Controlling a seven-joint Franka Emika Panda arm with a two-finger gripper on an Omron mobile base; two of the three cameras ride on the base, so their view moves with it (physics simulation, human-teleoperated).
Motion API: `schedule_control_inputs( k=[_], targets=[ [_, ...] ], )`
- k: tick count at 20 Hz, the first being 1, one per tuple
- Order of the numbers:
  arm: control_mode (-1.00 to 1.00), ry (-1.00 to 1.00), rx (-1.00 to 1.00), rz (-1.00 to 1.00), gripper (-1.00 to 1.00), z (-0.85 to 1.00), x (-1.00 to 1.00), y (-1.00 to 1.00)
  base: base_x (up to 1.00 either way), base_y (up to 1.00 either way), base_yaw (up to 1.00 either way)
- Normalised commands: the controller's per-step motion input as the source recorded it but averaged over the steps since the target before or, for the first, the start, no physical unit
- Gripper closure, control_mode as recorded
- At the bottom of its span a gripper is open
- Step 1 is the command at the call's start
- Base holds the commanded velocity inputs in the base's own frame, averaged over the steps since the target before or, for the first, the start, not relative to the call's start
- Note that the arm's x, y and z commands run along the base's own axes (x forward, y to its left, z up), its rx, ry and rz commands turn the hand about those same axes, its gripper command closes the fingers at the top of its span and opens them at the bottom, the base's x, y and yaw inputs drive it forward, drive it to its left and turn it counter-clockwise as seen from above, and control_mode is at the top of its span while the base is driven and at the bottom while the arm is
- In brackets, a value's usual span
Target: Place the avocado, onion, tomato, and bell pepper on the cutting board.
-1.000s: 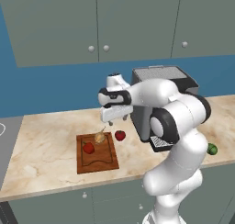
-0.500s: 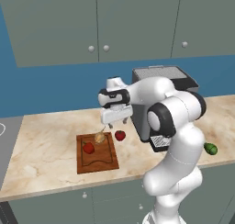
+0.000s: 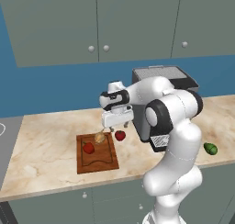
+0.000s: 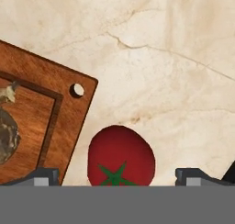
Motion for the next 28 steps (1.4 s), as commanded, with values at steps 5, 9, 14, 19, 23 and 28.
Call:
schedule_control_inputs(
  k=[5, 9, 14, 19, 23, 28],
  targets=[
    [-1.00, 0.05, 0.01, 0.00, -1.00, -0.16, -0.04, 0.00, 0.00, 0.00, 0.00],
    [-1.00, 0.00, 0.01, 0.00, -1.00, -0.07, -0.17, 0.00, 0.00, 0.00, 0.00],
    [-1.00, 0.00, 0.01, 0.00, -1.00, -0.12, -0.18, -0.01, 0.00, 0.00, 0.00],
    [-1.00, 0.01, 0.01, 0.00, 1.00, -0.18, -0.11, -0.05, 0.00, 0.00, 0.00],
    [-1.00, 0.04, 0.00, 0.00, 1.00, -0.22, 0.00, -0.02, 0.00, 0.00, 0.00],
    [-1.00, 0.01, 0.02, 0.00, 1.00, 0.01, -0.06, -0.04, 0.00, 0.00, 0.00]
  ],
)
